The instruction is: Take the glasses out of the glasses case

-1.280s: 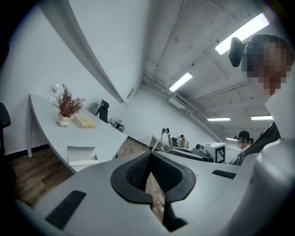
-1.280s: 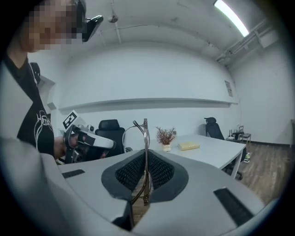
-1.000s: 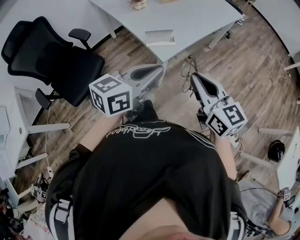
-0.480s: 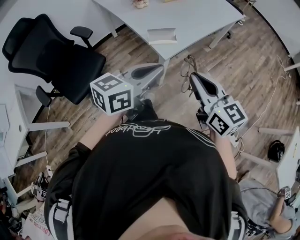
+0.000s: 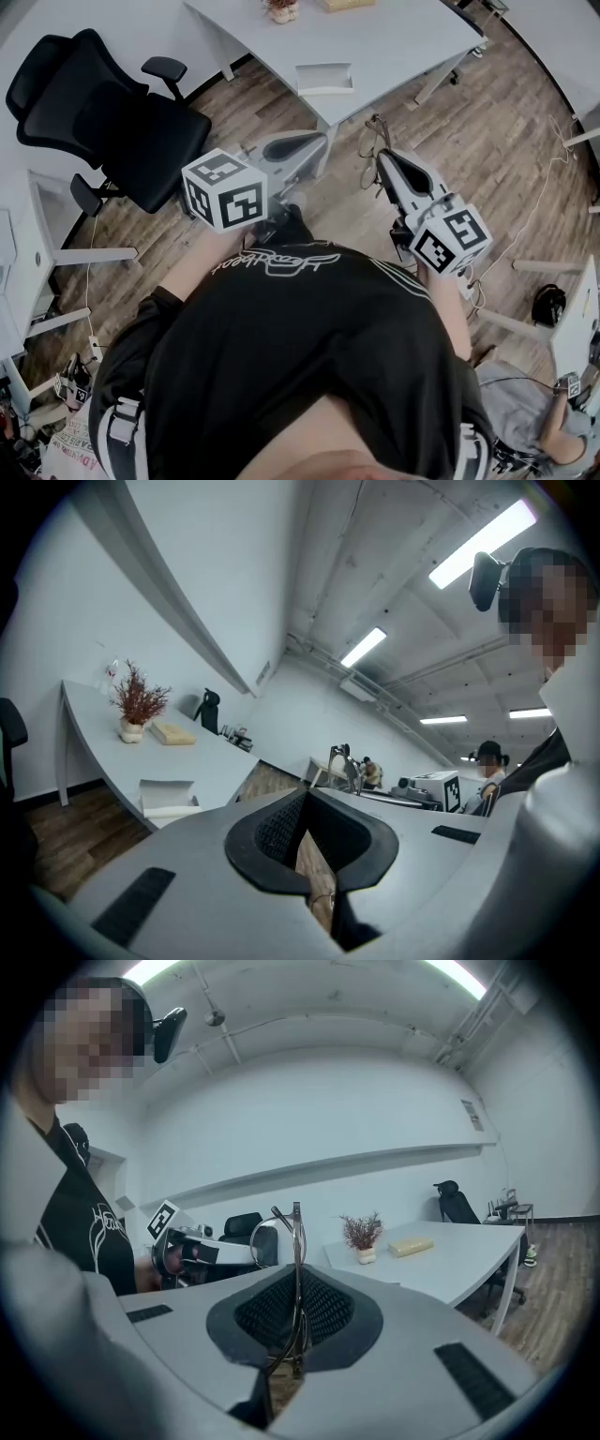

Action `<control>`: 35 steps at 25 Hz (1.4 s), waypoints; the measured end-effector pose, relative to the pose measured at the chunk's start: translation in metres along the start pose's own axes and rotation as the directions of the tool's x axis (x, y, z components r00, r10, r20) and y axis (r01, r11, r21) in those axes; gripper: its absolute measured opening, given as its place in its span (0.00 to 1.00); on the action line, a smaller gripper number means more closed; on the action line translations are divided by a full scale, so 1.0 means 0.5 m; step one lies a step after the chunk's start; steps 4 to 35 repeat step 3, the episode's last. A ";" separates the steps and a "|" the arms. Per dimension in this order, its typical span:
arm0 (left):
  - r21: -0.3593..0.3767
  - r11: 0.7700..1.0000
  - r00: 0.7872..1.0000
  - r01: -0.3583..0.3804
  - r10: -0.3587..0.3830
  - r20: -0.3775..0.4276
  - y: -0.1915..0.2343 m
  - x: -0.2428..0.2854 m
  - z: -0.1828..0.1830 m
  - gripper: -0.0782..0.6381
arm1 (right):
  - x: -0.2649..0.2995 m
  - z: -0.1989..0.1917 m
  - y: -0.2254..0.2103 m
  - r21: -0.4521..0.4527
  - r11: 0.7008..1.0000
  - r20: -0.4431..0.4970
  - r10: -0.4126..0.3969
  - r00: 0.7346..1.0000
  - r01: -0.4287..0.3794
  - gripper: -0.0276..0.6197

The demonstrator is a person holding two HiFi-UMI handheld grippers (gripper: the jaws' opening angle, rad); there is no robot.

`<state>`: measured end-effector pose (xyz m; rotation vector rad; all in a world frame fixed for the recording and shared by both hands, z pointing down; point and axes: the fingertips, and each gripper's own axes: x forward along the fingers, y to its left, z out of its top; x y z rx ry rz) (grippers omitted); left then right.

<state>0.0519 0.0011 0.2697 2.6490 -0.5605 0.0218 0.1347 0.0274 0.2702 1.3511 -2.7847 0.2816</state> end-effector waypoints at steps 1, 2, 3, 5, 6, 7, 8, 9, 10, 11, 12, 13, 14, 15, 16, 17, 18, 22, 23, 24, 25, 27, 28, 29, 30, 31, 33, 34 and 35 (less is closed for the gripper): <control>0.000 1.000 1.000 0.002 -0.002 -0.001 0.000 0.000 0.000 0.12 | 0.000 0.000 0.000 0.000 1.000 0.000 -0.001 1.000 0.001 0.07; 0.000 1.000 1.000 0.004 -0.004 -0.003 0.000 0.001 0.000 0.12 | 0.001 0.001 0.001 -0.001 1.000 0.000 -0.001 1.000 0.001 0.07; 0.000 1.000 1.000 0.006 -0.006 -0.004 0.000 0.001 0.000 0.12 | 0.002 0.002 0.001 -0.002 1.000 0.000 -0.002 1.000 0.002 0.07; 0.000 1.000 1.000 0.006 -0.006 -0.004 0.000 0.001 0.000 0.12 | 0.002 0.002 0.001 -0.002 1.000 0.000 -0.002 1.000 0.002 0.07; 0.000 1.000 1.000 0.006 -0.006 -0.004 0.000 0.001 0.000 0.12 | 0.002 0.002 0.001 -0.002 1.000 0.000 -0.002 1.000 0.002 0.07; 0.000 1.000 1.000 0.006 -0.006 -0.004 0.000 0.001 0.000 0.12 | 0.002 0.002 0.001 -0.002 1.000 0.000 -0.002 1.000 0.002 0.07; 0.000 1.000 1.000 0.006 -0.006 -0.004 0.000 0.001 0.000 0.12 | 0.002 0.002 0.001 -0.002 1.000 0.000 -0.002 1.000 0.002 0.07; 0.000 1.000 1.000 0.006 -0.006 -0.004 0.000 0.001 0.000 0.12 | 0.002 0.002 0.001 -0.002 1.000 0.000 -0.002 1.000 0.002 0.07; 0.000 1.000 1.000 0.006 -0.006 -0.004 0.000 0.001 0.000 0.12 | 0.002 0.002 0.001 -0.002 1.000 0.000 -0.002 1.000 0.002 0.07; 0.000 1.000 1.000 0.006 -0.006 -0.004 0.000 0.001 0.000 0.12 | 0.002 0.002 0.001 -0.002 1.000 0.000 -0.002 1.000 0.002 0.07; 0.000 1.000 1.000 0.006 -0.006 -0.004 0.000 0.001 0.000 0.12 | 0.002 0.002 0.001 -0.002 1.000 0.000 -0.002 1.000 0.002 0.07; 0.000 1.000 1.000 0.006 -0.006 -0.004 0.000 0.001 0.000 0.12 | 0.002 0.002 0.001 -0.002 1.000 0.000 -0.002 1.000 0.002 0.07; 0.000 1.000 1.000 0.006 -0.006 -0.004 0.000 0.001 0.000 0.12 | 0.002 0.002 0.001 -0.002 1.000 0.000 -0.002 1.000 0.002 0.07; 0.000 1.000 1.000 0.006 -0.006 -0.004 0.000 0.001 0.000 0.12 | 0.002 0.002 0.001 -0.002 1.000 0.000 -0.002 1.000 0.002 0.07; 0.000 1.000 1.000 0.006 -0.006 -0.004 0.000 0.001 0.000 0.12 | 0.002 0.002 0.001 -0.002 1.000 0.000 -0.002 1.000 0.002 0.07; 0.000 1.000 1.000 0.006 -0.006 -0.004 0.000 0.001 0.000 0.12 | 0.002 0.002 0.001 -0.002 1.000 0.000 -0.002 1.000 0.002 0.07; 0.000 1.000 1.000 0.006 -0.006 -0.004 0.000 0.001 0.000 0.12 | 0.002 0.002 0.001 -0.002 1.000 0.000 -0.002 1.000 0.002 0.07; 0.000 1.000 1.000 0.006 -0.006 -0.004 0.000 0.001 0.000 0.12 | 0.002 0.002 0.001 -0.002 1.000 0.000 -0.002 1.000 0.002 0.07; 0.000 1.000 1.000 0.006 -0.006 -0.004 0.000 0.001 0.000 0.12 | 0.002 0.002 0.001 -0.002 1.000 0.000 -0.002 1.000 0.002 0.07; 0.000 1.000 1.000 0.006 -0.006 -0.004 0.000 0.001 0.000 0.12 | 0.002 0.002 0.001 -0.002 1.000 0.000 -0.002 1.000 0.002 0.07; 0.000 1.000 1.000 0.006 -0.006 -0.004 0.000 0.001 0.000 0.12 | 0.002 0.002 0.001 -0.002 1.000 0.000 -0.002 1.000 0.002 0.07; 0.000 1.000 1.000 0.006 -0.006 -0.004 0.000 0.001 0.000 0.12 | 0.002 0.002 0.001 -0.002 1.000 0.000 -0.002 1.000 0.002 0.07; 0.000 1.000 1.000 0.006 -0.006 -0.004 0.000 0.001 0.000 0.12 | 0.002 0.002 0.001 -0.002 1.000 0.000 -0.002 1.000 0.002 0.07; 0.000 1.000 1.000 0.006 -0.006 -0.004 0.000 0.001 0.000 0.12 | 0.002 0.002 0.001 -0.002 1.000 0.000 -0.002 1.000 0.002 0.07; 0.000 1.000 1.000 0.006 -0.006 -0.004 0.000 0.001 0.000 0.12 | 0.002 0.002 0.001 -0.002 1.000 0.000 -0.002 1.000 0.002 0.07; 0.000 1.000 1.000 0.006 -0.006 -0.004 0.000 0.001 0.000 0.12 | 0.002 0.002 0.001 -0.002 1.000 0.000 -0.002 1.000 0.002 0.07; 0.000 1.000 1.000 0.006 -0.006 -0.004 0.000 0.001 0.000 0.12 | 0.002 0.002 0.001 -0.002 1.000 0.000 -0.002 1.000 0.002 0.07; 0.000 1.000 1.000 0.006 -0.006 -0.004 0.000 0.001 0.000 0.12 | 0.002 0.002 0.001 -0.002 1.000 0.000 -0.002 1.000 0.002 0.07; 0.000 1.000 1.000 0.006 -0.006 -0.004 0.000 0.001 0.000 0.12 | 0.002 0.002 0.001 -0.002 1.000 0.000 -0.002 1.000 0.002 0.07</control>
